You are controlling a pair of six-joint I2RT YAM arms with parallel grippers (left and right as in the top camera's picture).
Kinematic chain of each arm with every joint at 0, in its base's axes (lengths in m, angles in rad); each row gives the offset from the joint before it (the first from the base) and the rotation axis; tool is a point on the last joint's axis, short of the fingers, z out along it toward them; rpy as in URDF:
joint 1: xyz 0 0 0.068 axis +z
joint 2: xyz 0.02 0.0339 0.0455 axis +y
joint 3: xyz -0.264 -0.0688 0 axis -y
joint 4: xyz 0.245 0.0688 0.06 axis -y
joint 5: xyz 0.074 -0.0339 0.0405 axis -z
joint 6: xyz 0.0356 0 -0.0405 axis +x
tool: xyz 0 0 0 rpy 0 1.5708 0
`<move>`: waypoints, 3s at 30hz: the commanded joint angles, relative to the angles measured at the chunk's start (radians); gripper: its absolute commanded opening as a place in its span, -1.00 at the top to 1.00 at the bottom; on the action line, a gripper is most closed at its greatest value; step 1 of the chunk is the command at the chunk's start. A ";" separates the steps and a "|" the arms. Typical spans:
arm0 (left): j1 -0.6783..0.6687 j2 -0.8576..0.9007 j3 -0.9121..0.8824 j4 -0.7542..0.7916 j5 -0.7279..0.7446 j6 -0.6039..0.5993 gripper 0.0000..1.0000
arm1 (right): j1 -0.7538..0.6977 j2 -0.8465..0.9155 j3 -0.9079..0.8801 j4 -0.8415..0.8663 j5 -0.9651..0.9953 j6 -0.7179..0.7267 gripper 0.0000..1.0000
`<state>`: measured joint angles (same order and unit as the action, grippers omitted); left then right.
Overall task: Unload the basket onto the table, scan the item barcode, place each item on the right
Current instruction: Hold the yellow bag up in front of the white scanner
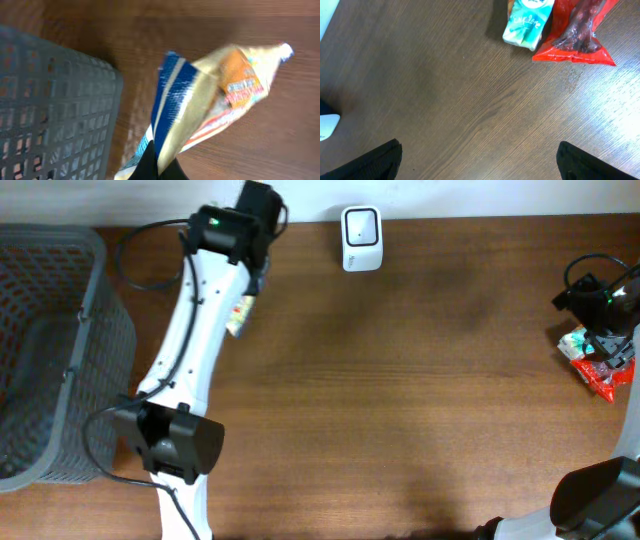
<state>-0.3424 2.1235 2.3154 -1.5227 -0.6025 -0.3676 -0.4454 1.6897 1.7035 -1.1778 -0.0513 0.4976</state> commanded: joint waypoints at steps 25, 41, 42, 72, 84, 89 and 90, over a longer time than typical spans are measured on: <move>-0.044 0.216 -0.021 -0.030 0.115 -0.154 1.00 | 0.001 0.002 0.000 0.000 -0.001 0.005 -0.97; -0.036 0.240 0.280 -0.166 -0.237 -0.155 1.00 | 0.001 0.002 0.000 0.000 -0.001 0.005 -0.97; -0.009 0.240 0.293 -0.166 -0.237 -0.155 1.00 | 0.001 0.002 0.000 0.000 -0.001 0.005 -0.97; -0.150 0.284 0.383 -0.166 0.203 -0.117 1.00 | 0.001 0.002 0.000 0.000 -0.001 0.005 -0.97; -0.114 0.225 0.394 -0.166 0.100 0.007 1.00 | 0.001 0.002 0.000 0.000 -0.001 0.005 -0.97; -0.074 0.207 0.394 -0.166 0.034 0.002 1.00 | 0.001 0.002 0.000 0.075 -0.005 0.043 -0.97; -0.069 0.207 0.394 -0.166 0.035 0.002 1.00 | 0.001 0.002 0.000 0.105 -0.014 0.043 -0.97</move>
<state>-0.4400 2.3894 2.6858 -1.6878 -0.5076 -0.3843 -0.4454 1.6897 1.7035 -1.1057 -0.0513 0.5240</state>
